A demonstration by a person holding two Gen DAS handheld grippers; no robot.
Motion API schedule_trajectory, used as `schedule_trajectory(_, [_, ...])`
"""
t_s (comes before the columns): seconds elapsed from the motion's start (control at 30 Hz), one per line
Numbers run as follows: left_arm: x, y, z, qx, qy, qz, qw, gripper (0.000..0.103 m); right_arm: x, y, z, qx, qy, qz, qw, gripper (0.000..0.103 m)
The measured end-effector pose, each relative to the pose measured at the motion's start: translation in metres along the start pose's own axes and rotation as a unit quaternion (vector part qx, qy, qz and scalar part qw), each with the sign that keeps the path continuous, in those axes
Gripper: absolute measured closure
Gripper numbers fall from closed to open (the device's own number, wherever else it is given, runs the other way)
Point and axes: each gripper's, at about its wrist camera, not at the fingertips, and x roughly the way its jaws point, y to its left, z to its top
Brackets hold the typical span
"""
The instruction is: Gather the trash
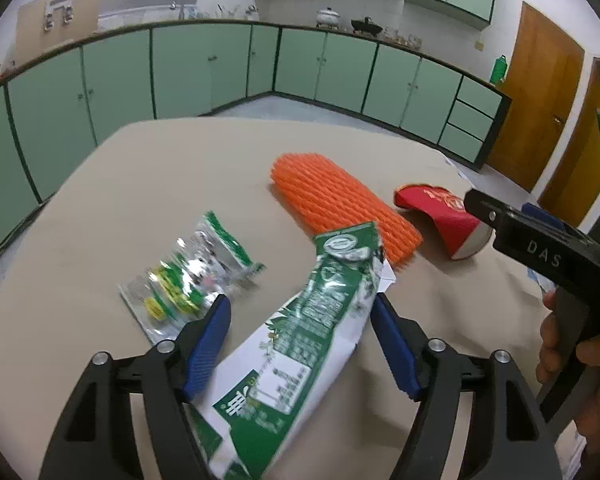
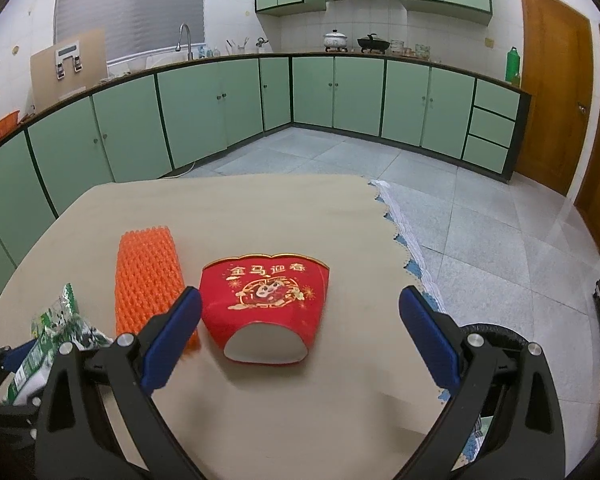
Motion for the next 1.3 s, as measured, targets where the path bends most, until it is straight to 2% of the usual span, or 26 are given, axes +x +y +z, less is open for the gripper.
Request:
schedule_trajectory(0.1, [0.003, -0.003, -0.001, -0.006, 0.007, -0.007, 0.9999, 0.038, 0.0, -0.002, 0.0, -0.001, 0.001, 0.001, 1.0, 0.007])
schedule_trajectory(0.17, [0.002, -0.006, -0.001, -0.01, 0.005, -0.009, 0.9999, 0.063, 0.0, -0.002, -0.001, -0.001, 0.002, 0.002, 1.0, 0.007])
schedule_trajectory(0.23, [0.003, -0.007, -0.001, -0.014, 0.008, -0.018, 0.9997, 0.066, 0.0, -0.003, 0.0, -0.002, 0.003, 0.003, 1.0, 0.007])
schedule_trajectory(0.47, [-0.01, -0.011, 0.006, -0.019, -0.039, 0.008, 0.999, 0.07, 0.005, 0.003, -0.001, -0.014, 0.012, 0.003, 1.0, 0.007])
schedule_trajectory(0.93, [0.019, -0.011, 0.024, -0.035, -0.033, 0.037, 0.9982, 0.071, 0.025, 0.016, 0.0, -0.027, 0.043, 0.01, 0.999, 0.008])
schedule_trajectory(1.03, [0.02, -0.011, 0.026, -0.036, -0.034, 0.039, 0.998, 0.071, 0.03, 0.017, -0.001, -0.029, 0.061, 0.031, 0.997, 0.032])
schedule_trajectory(1.3, [0.015, -0.015, 0.022, -0.029, -0.039, 0.048, 0.9976, 0.071, 0.014, 0.012, -0.006, -0.022, 0.054, 0.052, 0.997, 0.038])
